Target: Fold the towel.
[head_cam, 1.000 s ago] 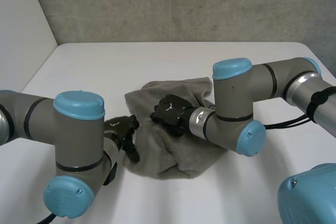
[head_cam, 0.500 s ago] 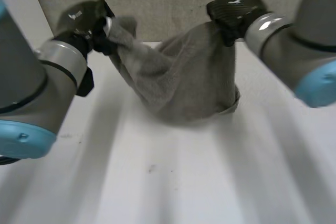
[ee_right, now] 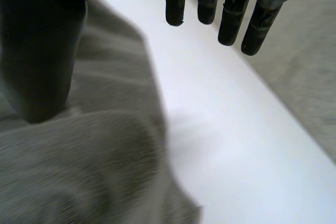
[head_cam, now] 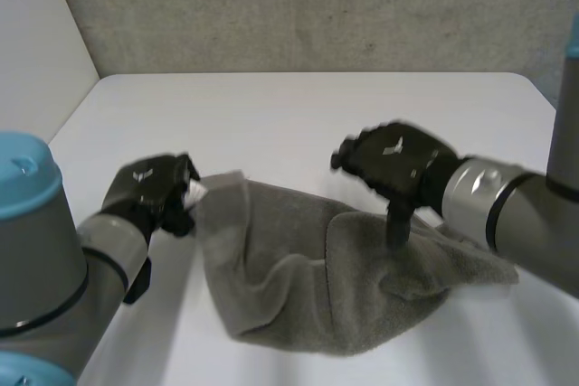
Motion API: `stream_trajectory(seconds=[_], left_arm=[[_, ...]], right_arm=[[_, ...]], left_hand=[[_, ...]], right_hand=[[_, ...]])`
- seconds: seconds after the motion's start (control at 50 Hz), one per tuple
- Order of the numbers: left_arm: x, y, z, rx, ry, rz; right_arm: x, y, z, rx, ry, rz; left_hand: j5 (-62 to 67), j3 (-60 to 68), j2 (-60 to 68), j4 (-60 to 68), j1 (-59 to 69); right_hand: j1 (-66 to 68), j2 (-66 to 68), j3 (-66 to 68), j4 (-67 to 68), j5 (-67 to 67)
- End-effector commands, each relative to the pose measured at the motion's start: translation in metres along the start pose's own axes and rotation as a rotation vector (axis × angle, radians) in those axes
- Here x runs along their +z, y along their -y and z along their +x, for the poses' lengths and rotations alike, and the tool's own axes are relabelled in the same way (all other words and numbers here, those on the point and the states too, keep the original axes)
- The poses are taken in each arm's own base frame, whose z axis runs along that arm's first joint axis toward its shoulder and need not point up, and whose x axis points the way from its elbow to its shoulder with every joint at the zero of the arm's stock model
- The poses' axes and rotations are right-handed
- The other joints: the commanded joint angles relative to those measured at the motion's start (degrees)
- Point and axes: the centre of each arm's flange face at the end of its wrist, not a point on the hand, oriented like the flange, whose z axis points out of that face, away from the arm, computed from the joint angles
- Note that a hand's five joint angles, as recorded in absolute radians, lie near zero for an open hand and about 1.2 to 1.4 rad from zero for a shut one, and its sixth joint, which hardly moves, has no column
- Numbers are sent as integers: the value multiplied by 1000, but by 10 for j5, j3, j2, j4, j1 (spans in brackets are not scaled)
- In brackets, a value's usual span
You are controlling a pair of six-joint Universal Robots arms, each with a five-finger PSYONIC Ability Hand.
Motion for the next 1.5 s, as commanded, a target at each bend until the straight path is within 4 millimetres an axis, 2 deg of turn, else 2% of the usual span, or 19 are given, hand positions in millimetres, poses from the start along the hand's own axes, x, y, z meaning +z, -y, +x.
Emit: stream_trajectory(seconds=[0.02, 0.06, 0.1, 0.12, 0.16, 0.2, 0.22, 0.26, 0.28, 0.32, 0.44, 0.6, 0.82, 0.94, 1.08, 1.2, 1.3, 1.36, 1.5], left_arm=[[-14, -33, -11, 73, 23, -100], [-18, -37, -13, 90, 25, -107], [-20, -43, -18, 122, 38, -115], [-20, -43, -18, 122, 38, -116], [-19, -45, -21, 138, 48, -116], [-19, -47, -27, 163, 66, -108], [-19, -47, -27, 164, 66, -108], [-18, -50, -32, 196, 84, -118], [-18, -50, -32, 196, 84, -118], [-19, -48, -37, 235, 97, -117], [-23, -41, -39, 269, 103, -80], [-35, -24, -27, 264, -27, 19], [-44, -10, -16, 270, -109, 91], [-39, -18, -18, 273, -102, 43], [-33, -42, -26, 312, -83, -126], [-27, -43, -38, 298, -34, -164], [-7, -38, -58, 275, 58, -182], [-1, -39, -61, 271, 67, -193], [17, -54, -73, 251, 92, -289]], right_arm=[[22, -15, 25, 73, -74, -11], [22, -15, 25, 73, -74, -11], [29, -35, 30, 105, -75, -74], [29, -35, 30, 105, -75, -74], [31, -50, 25, 119, -57, -119], [31, -56, 22, 123, -49, -136], [31, -62, 20, 127, -47, -149], [31, -70, 21, 135, -58, -164], [31, -77, 26, 145, -80, -177], [30, -84, 30, 156, -100, -189], [25, -109, 39, 202, -132, -233], [20, -129, 51, 244, -188, -232], [15, -132, 54, 310, -191, -194], [14, -135, 50, 321, -177, -200], [13, -138, 48, 318, -171, -209], [13, -137, 51, 316, -180, -205], [13, -138, 51, 317, -181, -208], [13, -138, 50, 315, -178, -210], [13, -139, 53, 317, -186, -210]], left_hand=[[97, 83, 83, 82, 97], [65, 51, 51, 50, 65], [-33, -47, -48, -48, -33], [-34, -48, -49, -49, -34], [-105, -119, -119, -120, -105], [-280, -294, -295, -295, -280], [-281, -295, -296, -296, -281], [-412, -426, -427, -427, -412], [-412, -427, -427, -427, -412], [-553, -567, -568, -568, -553], [-576, -590, -590, -591, -576], [-574, -588, -589, -589, -574], [-567, -581, -582, -582, -567], [-562, -576, -577, -577, -562], [-555, -570, -570, -570, -555], [-549, -563, -563, -564, -549], [-518, -533, -533, -534, -518], [-500, -514, -515, -515, -500], [-438, -452, -452, -453, -438]], right_hand=[[-33, -39, -40, -47, -33], [-33, -39, -40, -47, -33], [-33, -39, -40, -47, -33], [-33, -39, -40, -47, -33], [-33, -39, -40, -47, -33], [-33, -39, -40, -47, -33], [-33, -39, -40, -47, -33], [-33, -39, -40, -47, -33], [-33, -39, -40, -47, -33], [-33, -39, -40, -47, -33], [-33, -39, -40, -47, -33], [-33, -39, -40, -47, -33], [-33, -39, -40, -47, -33], [-33, -39, -40, -47, -33], [-33, -39, -40, -47, -33], [-33, -39, -40, -47, -33], [-33, -39, -40, -47, -33], [-33, -39, -40, -47, -33], [-33, -39, -40, -47, -33]])
